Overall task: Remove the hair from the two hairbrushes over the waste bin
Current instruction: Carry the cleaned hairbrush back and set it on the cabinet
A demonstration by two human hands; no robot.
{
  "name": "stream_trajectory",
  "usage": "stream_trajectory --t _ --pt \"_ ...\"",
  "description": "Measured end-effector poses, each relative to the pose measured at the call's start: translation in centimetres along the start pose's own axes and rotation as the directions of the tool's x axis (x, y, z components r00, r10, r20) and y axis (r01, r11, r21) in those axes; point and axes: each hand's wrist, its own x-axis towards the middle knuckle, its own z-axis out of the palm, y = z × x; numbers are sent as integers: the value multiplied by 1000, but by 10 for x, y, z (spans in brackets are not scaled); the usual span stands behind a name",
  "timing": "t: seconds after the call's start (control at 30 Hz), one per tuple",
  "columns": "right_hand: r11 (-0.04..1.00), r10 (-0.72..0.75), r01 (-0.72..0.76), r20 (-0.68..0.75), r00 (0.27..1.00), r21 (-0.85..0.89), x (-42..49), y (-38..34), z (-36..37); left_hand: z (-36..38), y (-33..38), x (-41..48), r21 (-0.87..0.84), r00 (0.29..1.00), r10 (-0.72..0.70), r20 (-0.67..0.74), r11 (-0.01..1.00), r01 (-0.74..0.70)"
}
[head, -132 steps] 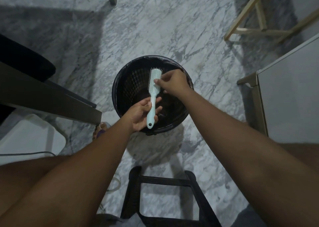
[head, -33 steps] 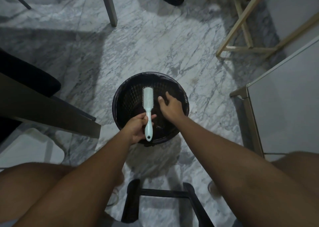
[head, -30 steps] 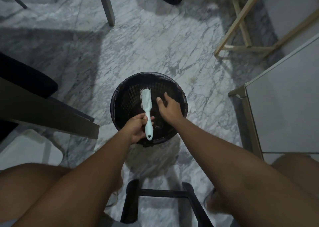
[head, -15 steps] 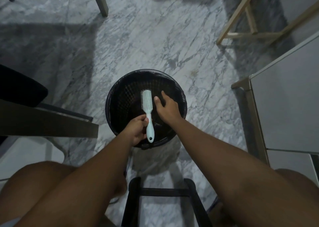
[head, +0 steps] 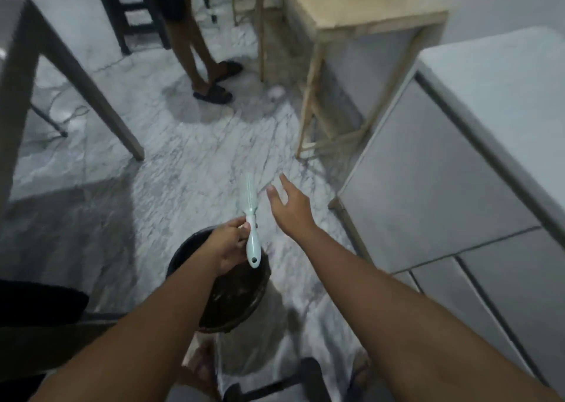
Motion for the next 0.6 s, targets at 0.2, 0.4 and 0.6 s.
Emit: stream_trajectory --t 0.2,0.4,0.6 --pt "999 22 -9 -367 930 38 -44 -66 -199 164 108 -62 253 970 53 238 961 -114" --pt "996 91 -52 -656 750 79 -115 -69 -345 339 128 -122 411 861 14 508 875 -257" --pt "978 204 -139 -815 542 153 -206 -19 -445 479 72 -177 503 768 -117 630 815 -288"
